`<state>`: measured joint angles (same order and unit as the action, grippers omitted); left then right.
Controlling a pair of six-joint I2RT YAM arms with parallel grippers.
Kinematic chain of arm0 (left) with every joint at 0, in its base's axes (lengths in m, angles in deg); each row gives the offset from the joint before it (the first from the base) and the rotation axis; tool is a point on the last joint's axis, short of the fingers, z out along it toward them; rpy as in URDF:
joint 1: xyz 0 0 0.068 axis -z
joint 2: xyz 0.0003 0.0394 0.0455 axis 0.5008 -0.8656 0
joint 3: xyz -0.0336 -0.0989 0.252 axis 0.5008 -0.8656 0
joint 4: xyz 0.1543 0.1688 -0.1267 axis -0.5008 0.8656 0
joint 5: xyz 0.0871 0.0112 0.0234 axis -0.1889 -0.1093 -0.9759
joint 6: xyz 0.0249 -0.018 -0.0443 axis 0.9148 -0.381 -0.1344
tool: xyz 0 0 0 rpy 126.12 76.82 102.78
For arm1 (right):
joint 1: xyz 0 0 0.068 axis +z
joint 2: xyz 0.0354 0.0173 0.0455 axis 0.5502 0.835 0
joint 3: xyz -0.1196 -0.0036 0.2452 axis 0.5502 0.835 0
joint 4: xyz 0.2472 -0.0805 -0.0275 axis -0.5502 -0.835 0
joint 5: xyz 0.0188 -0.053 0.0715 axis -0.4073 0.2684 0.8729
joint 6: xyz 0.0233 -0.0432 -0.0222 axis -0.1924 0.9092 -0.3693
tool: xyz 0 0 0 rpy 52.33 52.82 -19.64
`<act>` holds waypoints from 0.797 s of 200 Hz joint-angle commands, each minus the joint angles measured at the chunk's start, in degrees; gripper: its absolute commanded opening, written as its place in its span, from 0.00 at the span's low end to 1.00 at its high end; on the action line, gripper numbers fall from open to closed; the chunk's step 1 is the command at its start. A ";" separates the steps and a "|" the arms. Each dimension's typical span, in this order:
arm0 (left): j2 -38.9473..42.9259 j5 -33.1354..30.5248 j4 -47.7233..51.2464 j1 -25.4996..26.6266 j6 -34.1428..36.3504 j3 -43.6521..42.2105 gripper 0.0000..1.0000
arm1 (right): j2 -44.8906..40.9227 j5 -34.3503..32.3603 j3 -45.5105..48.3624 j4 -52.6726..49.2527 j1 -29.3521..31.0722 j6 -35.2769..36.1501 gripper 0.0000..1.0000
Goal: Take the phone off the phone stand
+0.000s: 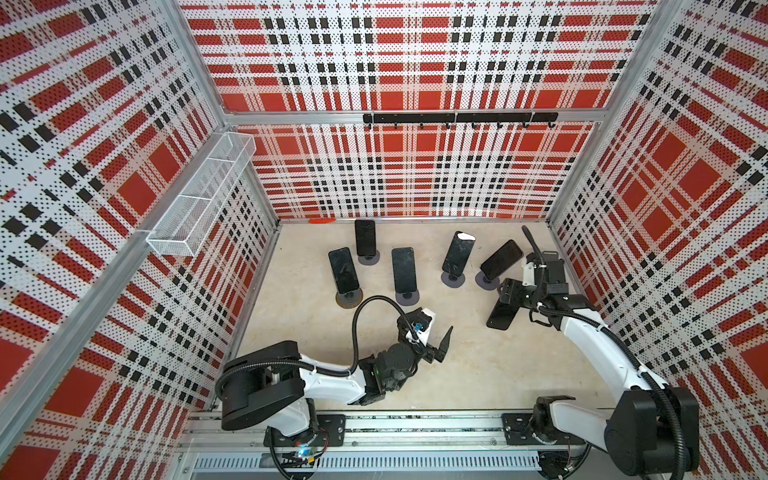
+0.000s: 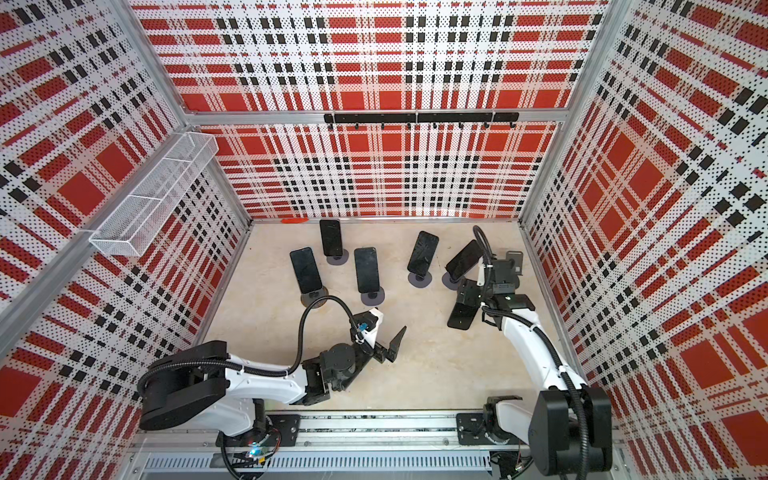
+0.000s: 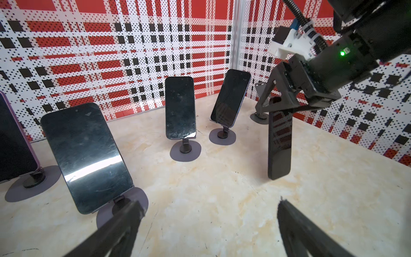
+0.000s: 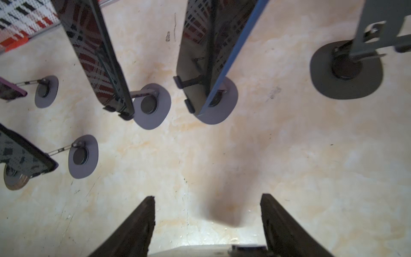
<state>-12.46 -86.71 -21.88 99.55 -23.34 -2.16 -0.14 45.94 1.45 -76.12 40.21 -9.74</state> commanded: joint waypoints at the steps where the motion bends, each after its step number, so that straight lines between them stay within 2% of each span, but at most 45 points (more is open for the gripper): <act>1: 0.12 0.77 -1.57 -1.68 -1.94 -1.17 0.98 | 0.37 -3.18 0.09 -0.07 5.59 -1.38 0.63; 75: 1.21 -0.43 -1.65 -4.57 -3.58 -2.79 0.98 | 10.73 -3.10 -3.17 0.18 22.78 -4.55 0.63; 159: 0.92 0.35 -1.69 -5.52 -5.45 -2.90 0.98 | 21.48 -7.39 -6.58 0.03 33.67 -6.04 0.63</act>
<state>-12.24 -86.66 -22.25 94.43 -27.98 -4.35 18.55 40.83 -3.87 -76.62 71.66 -14.24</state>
